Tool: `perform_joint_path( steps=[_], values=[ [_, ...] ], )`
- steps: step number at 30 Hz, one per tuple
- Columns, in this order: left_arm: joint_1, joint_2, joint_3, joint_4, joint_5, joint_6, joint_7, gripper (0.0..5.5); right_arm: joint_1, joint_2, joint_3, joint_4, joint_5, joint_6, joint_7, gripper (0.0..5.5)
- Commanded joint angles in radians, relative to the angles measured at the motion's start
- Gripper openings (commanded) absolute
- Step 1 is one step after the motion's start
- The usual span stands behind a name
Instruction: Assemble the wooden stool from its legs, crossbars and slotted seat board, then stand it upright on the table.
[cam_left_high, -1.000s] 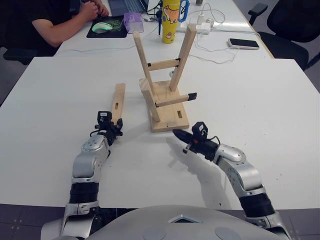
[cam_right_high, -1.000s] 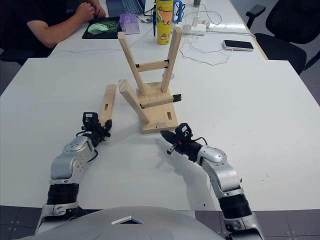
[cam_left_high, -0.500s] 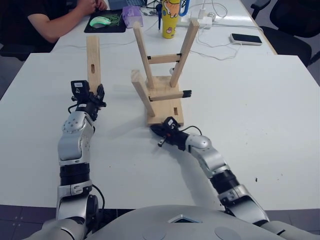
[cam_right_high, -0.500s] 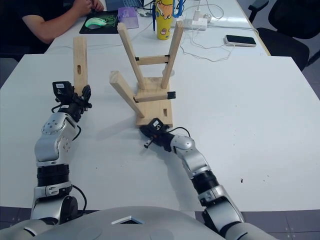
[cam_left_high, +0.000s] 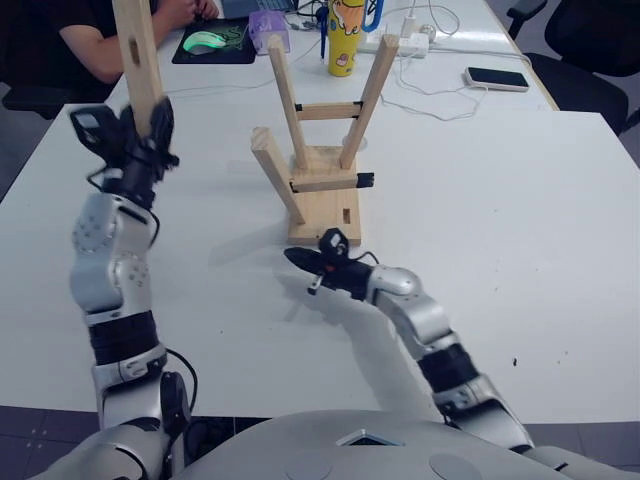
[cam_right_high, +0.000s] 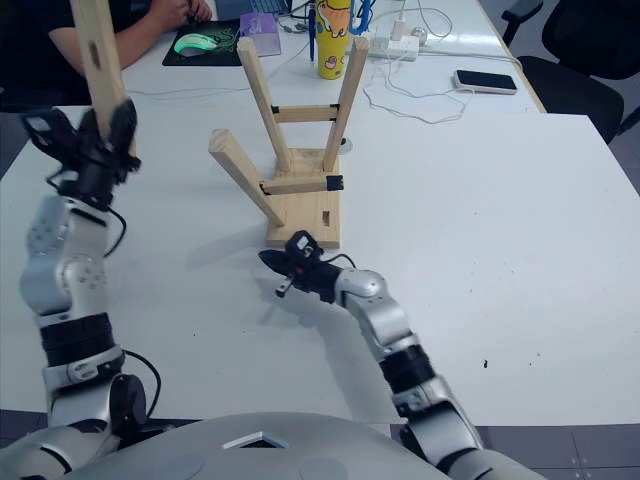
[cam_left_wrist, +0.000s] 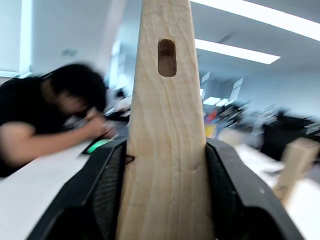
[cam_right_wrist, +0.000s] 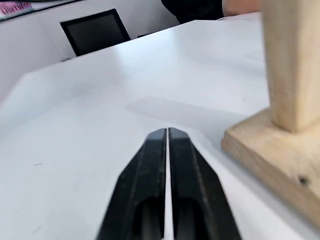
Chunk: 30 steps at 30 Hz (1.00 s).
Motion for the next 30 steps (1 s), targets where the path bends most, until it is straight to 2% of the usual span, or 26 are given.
perform_joint_path(
  steps=[1,4,6,10,14,19,23,30],
  values=[
    [-0.199,0.214,0.08,-0.142,-0.448,0.293,-0.104,2.08,0.014,-0.228,-0.279,-0.317,0.517,0.443,0.099,0.86],
    [-0.245,0.304,0.057,-0.156,-0.693,0.442,-0.157,2.08,-0.099,-0.341,-0.444,-0.306,0.843,0.572,0.082,1.23],
    [-0.248,0.345,0.031,-0.153,-0.782,0.51,-0.196,2.08,-0.179,-0.389,-0.51,-0.262,0.995,0.604,0.044,1.59],
    [-0.183,0.37,-0.044,-0.204,-0.824,0.576,-0.244,2.08,-0.304,-0.42,-0.562,-0.168,1.151,0.608,-0.058,2.19],
    [-0.094,0.349,-0.152,-0.292,-0.846,0.62,-0.274,2.08,-0.364,-0.45,-0.553,-0.138,1.288,0.631,-0.122,2.84],
    [0.009,0.378,-0.259,-0.275,-0.756,0.637,-0.419,2.06,-0.37,-0.471,-0.516,-0.139,1.299,0.65,-0.149,3.59],
    [0.028,0.394,-0.303,-0.2,-0.654,0.604,-0.529,2.04,-0.349,-0.495,-0.505,-0.135,1.248,0.671,-0.074,3.61],
    [0.029,0.392,-0.304,-0.166,-0.631,0.612,-0.601,2.04,-0.362,-0.511,-0.512,-0.099,1.243,0.688,-0.02,3.61]
  ],
)
